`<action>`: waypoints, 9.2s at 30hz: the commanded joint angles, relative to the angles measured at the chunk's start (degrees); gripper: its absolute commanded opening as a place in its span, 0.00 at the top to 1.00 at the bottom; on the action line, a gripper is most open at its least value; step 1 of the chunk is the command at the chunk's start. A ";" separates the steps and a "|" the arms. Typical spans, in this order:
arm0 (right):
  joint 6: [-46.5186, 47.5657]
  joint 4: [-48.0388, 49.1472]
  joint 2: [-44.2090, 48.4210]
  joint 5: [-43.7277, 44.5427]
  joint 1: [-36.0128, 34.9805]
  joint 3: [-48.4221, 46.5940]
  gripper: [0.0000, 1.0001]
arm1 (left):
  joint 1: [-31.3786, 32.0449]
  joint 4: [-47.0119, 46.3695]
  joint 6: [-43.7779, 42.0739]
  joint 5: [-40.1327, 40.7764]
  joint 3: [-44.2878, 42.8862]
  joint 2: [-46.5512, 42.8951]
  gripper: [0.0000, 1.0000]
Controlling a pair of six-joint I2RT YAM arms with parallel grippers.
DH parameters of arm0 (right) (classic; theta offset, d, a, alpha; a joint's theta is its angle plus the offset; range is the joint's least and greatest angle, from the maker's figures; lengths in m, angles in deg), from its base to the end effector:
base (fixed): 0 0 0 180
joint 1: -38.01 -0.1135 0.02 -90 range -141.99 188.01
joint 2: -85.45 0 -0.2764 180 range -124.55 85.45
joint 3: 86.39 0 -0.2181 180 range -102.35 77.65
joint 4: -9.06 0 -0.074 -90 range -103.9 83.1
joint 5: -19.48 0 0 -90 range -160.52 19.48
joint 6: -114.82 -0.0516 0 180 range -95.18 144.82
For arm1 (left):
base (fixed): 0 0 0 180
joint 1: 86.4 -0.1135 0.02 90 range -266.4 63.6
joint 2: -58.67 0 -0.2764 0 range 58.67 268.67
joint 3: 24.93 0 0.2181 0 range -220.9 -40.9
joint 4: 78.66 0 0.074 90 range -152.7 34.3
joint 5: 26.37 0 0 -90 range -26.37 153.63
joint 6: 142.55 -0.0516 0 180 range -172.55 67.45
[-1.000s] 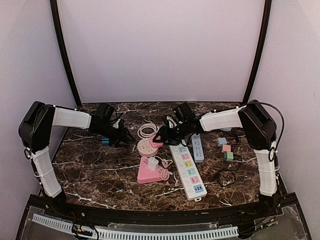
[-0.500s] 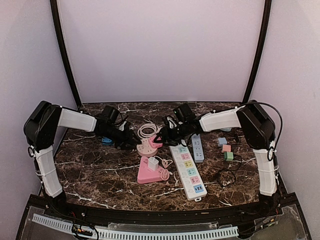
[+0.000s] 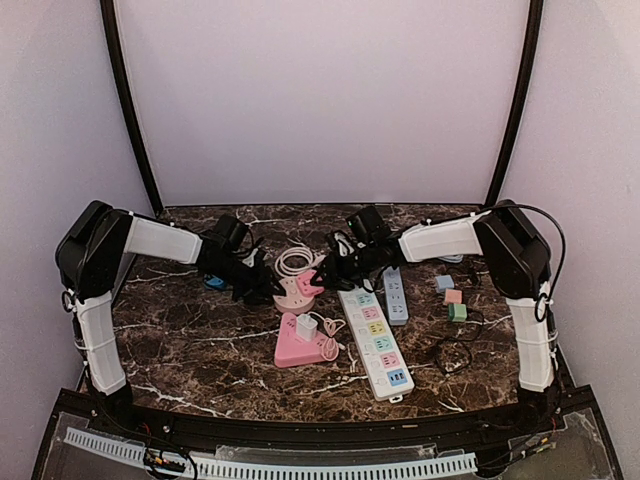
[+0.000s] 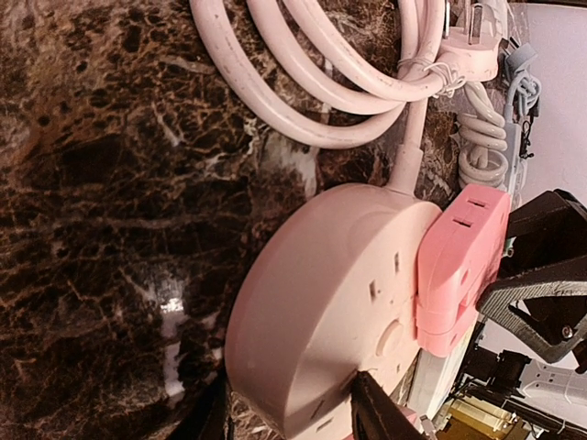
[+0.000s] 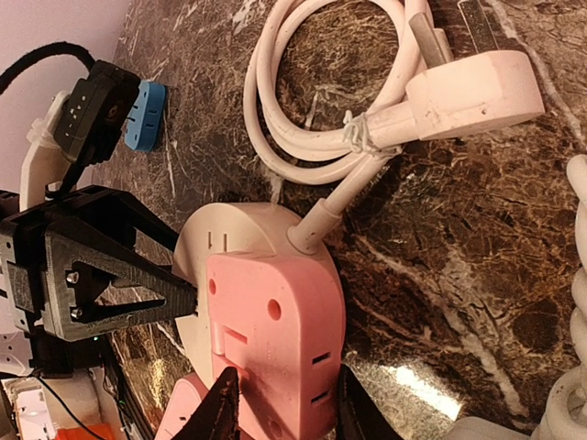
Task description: Pull the plug off the socket
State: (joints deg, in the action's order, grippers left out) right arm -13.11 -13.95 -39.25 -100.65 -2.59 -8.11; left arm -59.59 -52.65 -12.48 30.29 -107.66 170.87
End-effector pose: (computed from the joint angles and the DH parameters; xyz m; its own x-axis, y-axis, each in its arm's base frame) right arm 0.3328 0.3194 0.1703 -0.9395 -0.1050 -0.3261 -0.3171 0.6267 0.7118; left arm 0.3270 -0.1970 0.1656 -0.9842 -0.1052 -0.1422 0.0277 0.7023 -0.7113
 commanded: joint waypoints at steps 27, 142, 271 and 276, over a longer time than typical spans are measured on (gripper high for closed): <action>-3.69 6.01 -1.79 -5.49 -2.01 -2.67 0.68 | 2.45 5.39 -1.39 5.01 -4.12 3.56 0.57; 30.28 -31.02 -10.40 50.05 23.08 -29.15 0.80 | 3.08 14.73 -4.39 10.00 -8.54 -9.86 0.51; 23.63 -20.91 10.32 18.89 -18.03 -6.34 0.89 | 10.00 14.09 1.41 -4.43 10.49 -1.24 0.51; 25.21 -19.20 12.49 18.67 -18.55 -4.88 0.89 | 10.01 14.47 1.54 -3.40 12.13 -0.40 0.51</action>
State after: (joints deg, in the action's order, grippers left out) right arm 11.46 -40.93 -30.58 -82.53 -20.45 -12.24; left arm -50.21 -42.69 -11.82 17.78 -99.53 166.41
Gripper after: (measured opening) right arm 0.245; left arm 0.492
